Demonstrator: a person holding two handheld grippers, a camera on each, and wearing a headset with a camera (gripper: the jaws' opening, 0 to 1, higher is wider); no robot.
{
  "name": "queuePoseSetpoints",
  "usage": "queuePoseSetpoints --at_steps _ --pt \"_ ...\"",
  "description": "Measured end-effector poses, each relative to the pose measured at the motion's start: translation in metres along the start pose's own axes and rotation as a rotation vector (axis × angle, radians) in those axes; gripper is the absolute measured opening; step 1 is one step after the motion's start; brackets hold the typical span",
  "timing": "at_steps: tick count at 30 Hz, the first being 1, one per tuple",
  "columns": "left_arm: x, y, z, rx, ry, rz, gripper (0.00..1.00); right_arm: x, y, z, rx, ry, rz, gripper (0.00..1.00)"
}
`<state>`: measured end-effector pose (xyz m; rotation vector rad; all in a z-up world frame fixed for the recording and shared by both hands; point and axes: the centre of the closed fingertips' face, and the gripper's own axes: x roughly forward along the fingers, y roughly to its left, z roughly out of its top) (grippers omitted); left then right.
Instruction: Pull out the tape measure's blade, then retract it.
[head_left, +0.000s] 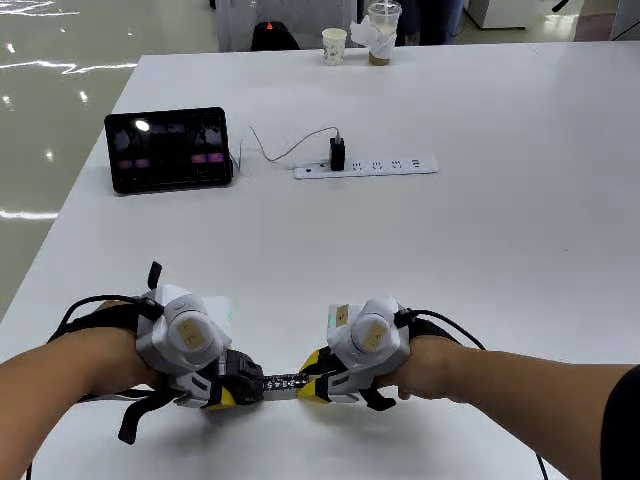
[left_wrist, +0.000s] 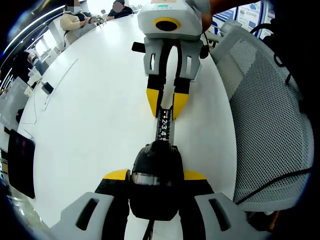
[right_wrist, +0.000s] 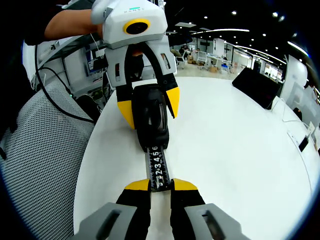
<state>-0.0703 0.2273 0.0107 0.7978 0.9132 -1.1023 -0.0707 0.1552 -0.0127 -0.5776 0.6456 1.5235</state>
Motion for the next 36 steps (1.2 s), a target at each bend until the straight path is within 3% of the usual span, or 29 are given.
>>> queuePoseSetpoints --at_steps 36 --pt "-0.002 -0.003 0.004 0.043 -0.077 -0.038 0.33 -0.02 -0.003 -0.022 0.009 0.017 0.001 0.11"
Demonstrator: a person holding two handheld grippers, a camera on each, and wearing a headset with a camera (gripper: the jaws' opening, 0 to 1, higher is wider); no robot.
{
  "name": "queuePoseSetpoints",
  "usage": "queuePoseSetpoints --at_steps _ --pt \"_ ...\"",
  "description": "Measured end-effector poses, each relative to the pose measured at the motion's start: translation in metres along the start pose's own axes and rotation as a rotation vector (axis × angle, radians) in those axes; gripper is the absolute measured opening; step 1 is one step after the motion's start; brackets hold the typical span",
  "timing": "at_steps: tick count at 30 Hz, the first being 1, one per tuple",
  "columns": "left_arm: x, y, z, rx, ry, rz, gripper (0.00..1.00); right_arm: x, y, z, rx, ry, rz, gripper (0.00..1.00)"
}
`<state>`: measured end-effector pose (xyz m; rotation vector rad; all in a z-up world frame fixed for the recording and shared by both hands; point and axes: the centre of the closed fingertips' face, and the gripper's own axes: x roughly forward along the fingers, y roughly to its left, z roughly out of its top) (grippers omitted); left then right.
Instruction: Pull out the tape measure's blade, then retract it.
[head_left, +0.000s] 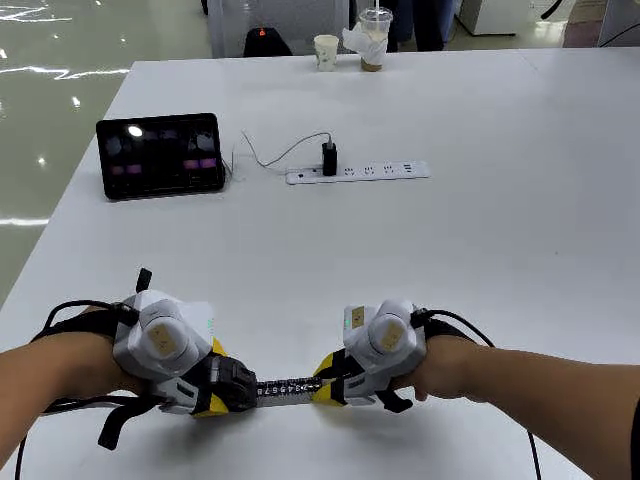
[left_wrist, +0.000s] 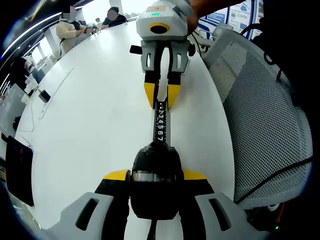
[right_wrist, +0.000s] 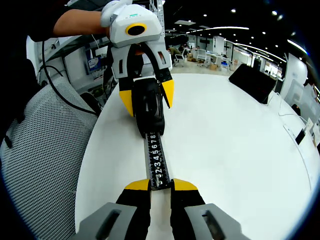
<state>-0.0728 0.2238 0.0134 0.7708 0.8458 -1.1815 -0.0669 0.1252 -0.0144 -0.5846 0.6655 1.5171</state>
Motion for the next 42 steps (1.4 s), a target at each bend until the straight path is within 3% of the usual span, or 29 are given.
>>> queuePoseSetpoints --at_steps 42 --pt "0.001 -0.001 0.0 -0.006 -0.004 0.004 0.33 -0.03 -0.002 -0.027 -0.008 0.019 0.012 0.1"
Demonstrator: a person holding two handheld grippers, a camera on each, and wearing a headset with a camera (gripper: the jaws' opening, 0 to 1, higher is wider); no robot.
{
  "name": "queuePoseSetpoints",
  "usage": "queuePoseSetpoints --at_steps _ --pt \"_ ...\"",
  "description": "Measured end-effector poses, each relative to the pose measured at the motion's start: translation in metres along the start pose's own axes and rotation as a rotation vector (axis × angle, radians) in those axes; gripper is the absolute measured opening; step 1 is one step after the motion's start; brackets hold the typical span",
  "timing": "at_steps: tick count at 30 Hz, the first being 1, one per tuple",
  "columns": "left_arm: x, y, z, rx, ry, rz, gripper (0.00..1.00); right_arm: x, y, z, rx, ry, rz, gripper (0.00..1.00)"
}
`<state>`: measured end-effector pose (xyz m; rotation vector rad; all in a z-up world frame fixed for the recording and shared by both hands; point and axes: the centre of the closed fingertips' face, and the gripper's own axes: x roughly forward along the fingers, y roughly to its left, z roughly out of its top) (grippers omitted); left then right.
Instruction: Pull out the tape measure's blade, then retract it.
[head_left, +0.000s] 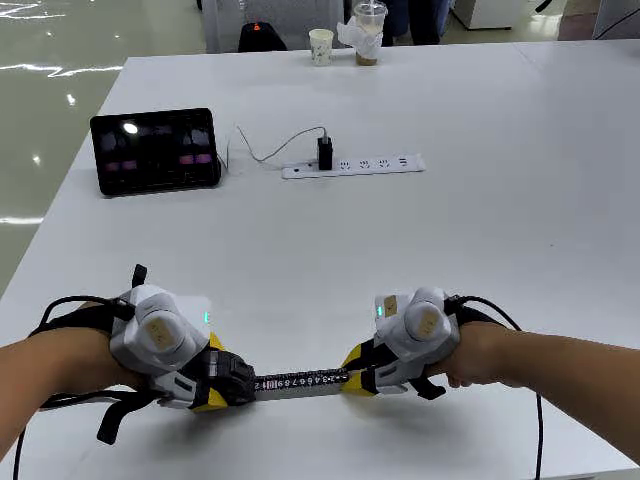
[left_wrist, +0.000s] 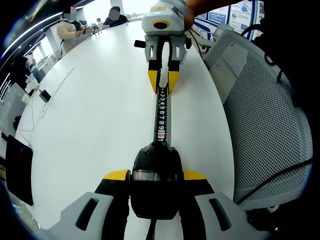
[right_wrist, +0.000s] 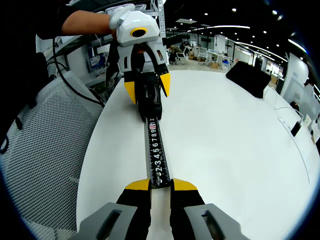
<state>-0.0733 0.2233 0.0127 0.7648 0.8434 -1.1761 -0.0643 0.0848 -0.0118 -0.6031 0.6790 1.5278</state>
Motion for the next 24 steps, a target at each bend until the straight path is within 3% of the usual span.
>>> queuePoseSetpoints --at_steps 24 --pt "-0.0007 -0.0009 0.0006 -0.001 -0.007 0.004 0.33 -0.0076 -0.0014 -0.0099 0.003 0.019 0.009 0.1"
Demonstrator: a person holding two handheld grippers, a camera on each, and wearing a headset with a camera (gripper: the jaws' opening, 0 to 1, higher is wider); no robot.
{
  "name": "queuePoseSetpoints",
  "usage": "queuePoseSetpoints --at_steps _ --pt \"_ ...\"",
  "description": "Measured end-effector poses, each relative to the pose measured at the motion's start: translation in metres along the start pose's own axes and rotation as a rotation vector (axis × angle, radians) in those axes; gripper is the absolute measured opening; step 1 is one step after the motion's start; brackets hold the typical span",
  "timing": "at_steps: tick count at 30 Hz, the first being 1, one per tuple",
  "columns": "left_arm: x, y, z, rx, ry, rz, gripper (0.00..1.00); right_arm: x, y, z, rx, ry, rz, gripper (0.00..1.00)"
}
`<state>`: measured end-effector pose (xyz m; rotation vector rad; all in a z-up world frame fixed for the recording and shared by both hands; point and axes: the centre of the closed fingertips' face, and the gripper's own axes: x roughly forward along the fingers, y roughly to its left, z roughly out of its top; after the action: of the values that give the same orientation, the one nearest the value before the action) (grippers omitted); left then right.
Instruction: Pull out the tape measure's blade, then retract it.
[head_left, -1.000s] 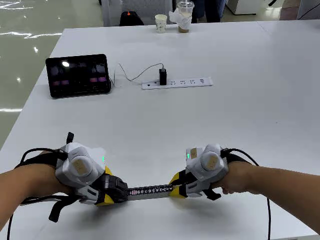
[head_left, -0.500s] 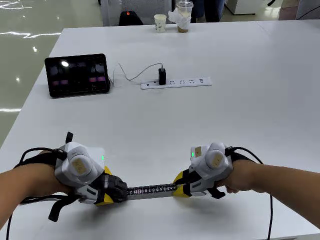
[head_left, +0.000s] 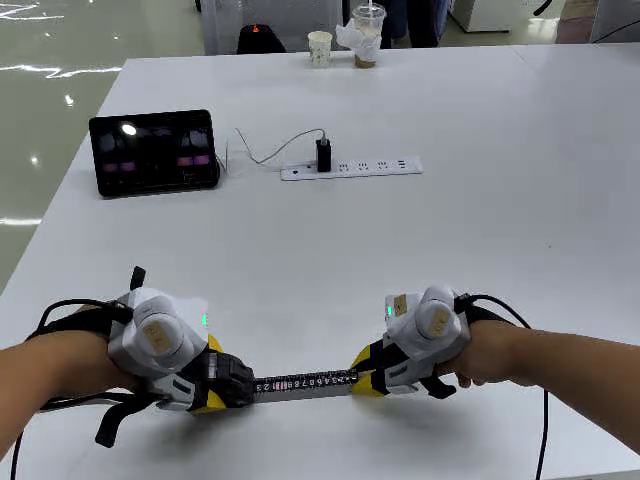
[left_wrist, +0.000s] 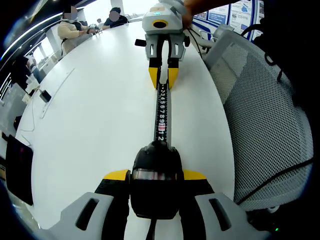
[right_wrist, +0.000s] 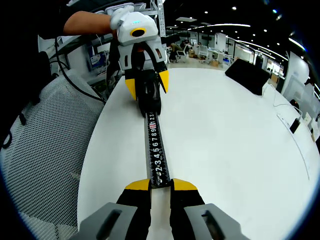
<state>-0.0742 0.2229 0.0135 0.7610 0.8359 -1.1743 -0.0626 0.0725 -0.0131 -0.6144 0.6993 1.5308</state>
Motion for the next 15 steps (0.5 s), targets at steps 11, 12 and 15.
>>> queuePoseSetpoints --at_steps 11,12,15 --pt "0.0 0.001 0.0 -0.005 -0.005 0.001 0.33 -0.006 -0.003 -0.008 0.006 0.01 -0.001 0.1" --pt "0.0 0.001 0.0 -0.006 -0.005 0.001 0.33 -0.007 -0.003 -0.009 0.004 0.01 -0.001 0.1" --pt "0.0 0.001 0.0 -0.006 -0.005 0.002 0.33 -0.009 -0.003 -0.012 0.001 0.012 0.0 0.1"
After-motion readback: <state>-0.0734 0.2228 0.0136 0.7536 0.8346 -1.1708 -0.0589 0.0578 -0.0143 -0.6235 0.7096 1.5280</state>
